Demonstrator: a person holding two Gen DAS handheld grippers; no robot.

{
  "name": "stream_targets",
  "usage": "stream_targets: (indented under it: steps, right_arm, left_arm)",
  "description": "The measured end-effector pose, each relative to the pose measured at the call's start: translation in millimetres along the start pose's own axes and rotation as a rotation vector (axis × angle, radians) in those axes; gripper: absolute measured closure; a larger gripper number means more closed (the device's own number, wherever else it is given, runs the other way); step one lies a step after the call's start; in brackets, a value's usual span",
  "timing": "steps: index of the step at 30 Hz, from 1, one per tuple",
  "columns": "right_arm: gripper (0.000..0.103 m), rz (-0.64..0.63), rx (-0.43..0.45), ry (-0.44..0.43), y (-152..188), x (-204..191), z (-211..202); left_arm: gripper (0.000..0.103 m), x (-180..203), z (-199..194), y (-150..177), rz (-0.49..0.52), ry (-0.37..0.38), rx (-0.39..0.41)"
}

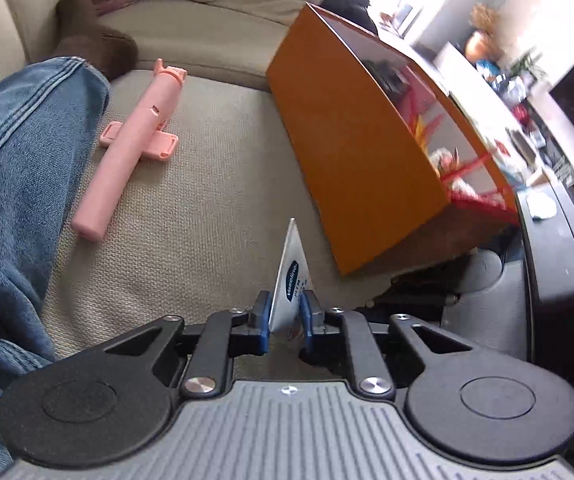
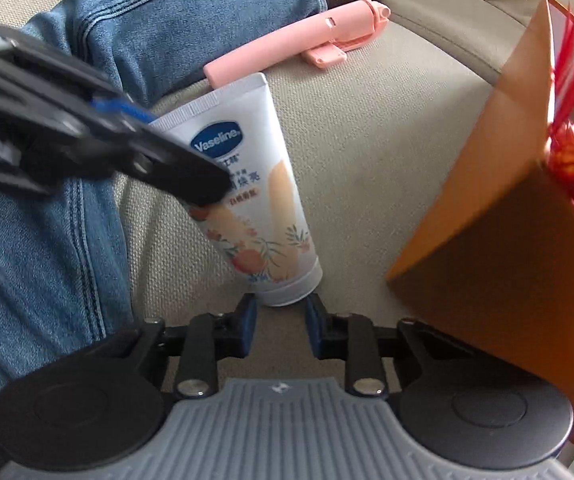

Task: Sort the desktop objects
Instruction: 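Grasp the white Vaseline tube with the left gripper and lift it, then grasp the pink selfie stick with the right gripper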

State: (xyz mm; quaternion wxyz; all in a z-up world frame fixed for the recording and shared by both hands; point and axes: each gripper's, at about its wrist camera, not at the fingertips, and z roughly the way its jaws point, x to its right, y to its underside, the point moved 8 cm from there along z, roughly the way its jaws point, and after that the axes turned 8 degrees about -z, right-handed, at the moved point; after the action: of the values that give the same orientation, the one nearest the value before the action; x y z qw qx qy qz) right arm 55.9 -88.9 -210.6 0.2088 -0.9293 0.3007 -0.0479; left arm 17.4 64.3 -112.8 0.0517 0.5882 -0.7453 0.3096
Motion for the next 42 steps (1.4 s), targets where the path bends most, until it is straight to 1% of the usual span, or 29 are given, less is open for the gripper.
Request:
stream_targets:
  steps: [2,5,8,10,13,14,16,17,18,19,22,25,30,33,35,37,41,42]
  right_arm:
    - [0.074,-0.004,0.012,0.002,-2.2,-0.8,-3.0]
    - [0.074,-0.007,0.038,-0.011,-9.1,-3.4,-9.0]
    - [0.074,-0.025,0.095,-0.025,-23.9,-8.1,-19.9]
    - [0.074,-0.008,0.146,-0.039,-39.4,-9.0,-27.6]
    - [0.074,0.096,0.219,-0.037,-68.3,0.4,-30.9]
    - [0.076,0.145,0.237,-0.050,-76.6,4.4,-29.3]
    - [0.074,0.261,0.257,-0.103,-91.8,10.6,-22.3]
    - [0.074,0.302,0.265,-0.104,-99.5,14.7,-17.1]
    - [0.074,0.337,0.270,-0.085,-108.1,18.6,-11.9]
    - [0.073,0.371,0.271,-0.066,-113.6,23.3,-7.3]
    - [0.074,0.496,0.278,-0.070,-129.2,38.2,8.8]
    - [0.073,0.572,0.278,-0.023,-136.3,55.6,25.3]
    - [0.073,0.719,0.281,-0.047,-136.8,83.8,47.0]
    - [0.073,0.763,0.271,-0.065,-135.1,90.1,57.6]
    - [0.075,0.782,0.284,-0.085,-135.6,92.3,61.6]
    - [0.079,0.780,0.292,-0.093,-138.5,92.5,63.9]
    - [0.084,0.818,0.314,-0.146,-140.4,93.1,67.0]
    - [0.087,0.830,0.322,-0.152,-140.6,94.0,67.2]
  left_arm:
    - [0.089,-2.0,-2.1,-6.4,-0.007,-0.016,0.030]
    - [0.090,-5.8,-20.2,-13.1,-0.006,-0.073,0.088]
    - [0.090,-18.4,-41.4,-23.3,-0.034,-0.137,0.165]
    - [0.090,-29.2,-52.0,-30.4,-0.055,-0.195,0.220]
    - [0.090,-41.8,-65.5,-42.6,-0.087,-0.256,0.294]
    - [0.090,-43.9,-70.0,-47.2,-0.096,-0.261,0.319]
    - [0.091,-48.3,-77.5,-58.0,-0.107,-0.273,0.367]
    - [0.091,-49.8,-79.2,-62.2,-0.107,-0.285,0.387]
    - [0.091,-51.4,-79.6,-66.0,-0.105,-0.300,0.401]
    - [0.091,-53.4,-79.0,-69.4,-0.105,-0.313,0.410]
    - [0.091,-60.5,-73.4,-76.7,-0.107,-0.339,0.417]
    - [0.091,-66.0,-66.4,-78.9,-0.111,-0.350,0.415]
    - [0.091,-77.8,-60.1,-82.8,-0.129,-0.362,0.414]
    - [0.091,-82.8,-58.7,-86.2,-0.131,-0.361,0.413]
    - [0.091,-84.5,-58.4,-88.2,-0.132,-0.356,0.414]
    - [0.091,-85.5,-57.6,-89.2,-0.134,-0.350,0.411]
    - [0.091,-85.5,-57.1,-88.8,-0.127,-0.344,0.403]
    - [0.091,-85.8,-57.2,-88.6,-0.131,-0.342,0.403]
